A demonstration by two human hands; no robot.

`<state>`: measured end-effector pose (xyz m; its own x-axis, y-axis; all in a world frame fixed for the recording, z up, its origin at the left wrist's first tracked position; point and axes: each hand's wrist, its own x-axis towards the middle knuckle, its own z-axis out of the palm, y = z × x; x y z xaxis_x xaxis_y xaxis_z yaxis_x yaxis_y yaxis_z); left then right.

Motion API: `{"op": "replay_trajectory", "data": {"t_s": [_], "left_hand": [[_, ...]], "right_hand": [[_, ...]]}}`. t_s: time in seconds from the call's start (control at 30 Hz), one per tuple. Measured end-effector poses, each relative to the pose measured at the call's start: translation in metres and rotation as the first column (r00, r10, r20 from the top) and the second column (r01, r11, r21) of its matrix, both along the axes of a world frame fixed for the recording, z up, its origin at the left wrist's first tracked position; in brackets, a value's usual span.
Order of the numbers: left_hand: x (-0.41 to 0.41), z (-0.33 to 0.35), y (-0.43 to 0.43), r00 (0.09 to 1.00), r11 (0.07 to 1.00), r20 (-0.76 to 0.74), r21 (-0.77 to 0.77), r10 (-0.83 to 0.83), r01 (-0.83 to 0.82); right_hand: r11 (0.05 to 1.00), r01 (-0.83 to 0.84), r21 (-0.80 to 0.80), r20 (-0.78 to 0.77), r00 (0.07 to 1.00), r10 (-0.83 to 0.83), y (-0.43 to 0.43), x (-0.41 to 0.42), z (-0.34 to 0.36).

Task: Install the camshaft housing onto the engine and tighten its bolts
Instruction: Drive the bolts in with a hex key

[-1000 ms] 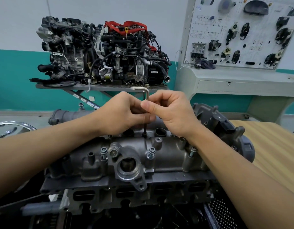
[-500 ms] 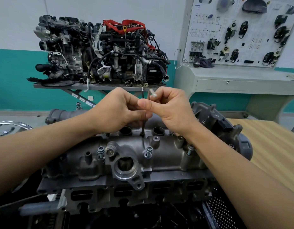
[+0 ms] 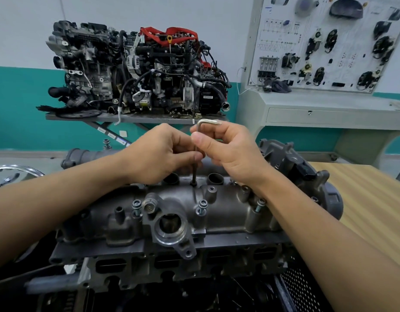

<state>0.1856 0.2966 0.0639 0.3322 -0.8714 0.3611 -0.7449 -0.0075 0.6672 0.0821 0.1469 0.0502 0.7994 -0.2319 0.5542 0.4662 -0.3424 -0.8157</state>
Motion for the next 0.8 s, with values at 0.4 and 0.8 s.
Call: {"op": "replay_trajectory", "data": {"t_s": [0.4, 0.8], "left_hand": [[0.004, -0.004, -0.005, 1.0, 0.998, -0.007, -0.052, 0.024, -0.024], [0.007, -0.002, -0.007, 1.0, 1.0, 0.031, -0.005, -0.003, 0.003]], "right_hand": [[0.984, 0.1, -0.146, 0.04, 0.995, -0.095, 0.0, 0.005, 0.001], [0.459, 0.032, -0.888, -0.079, 0.972, -0.22, -0.003, -0.012, 0.09]]}}
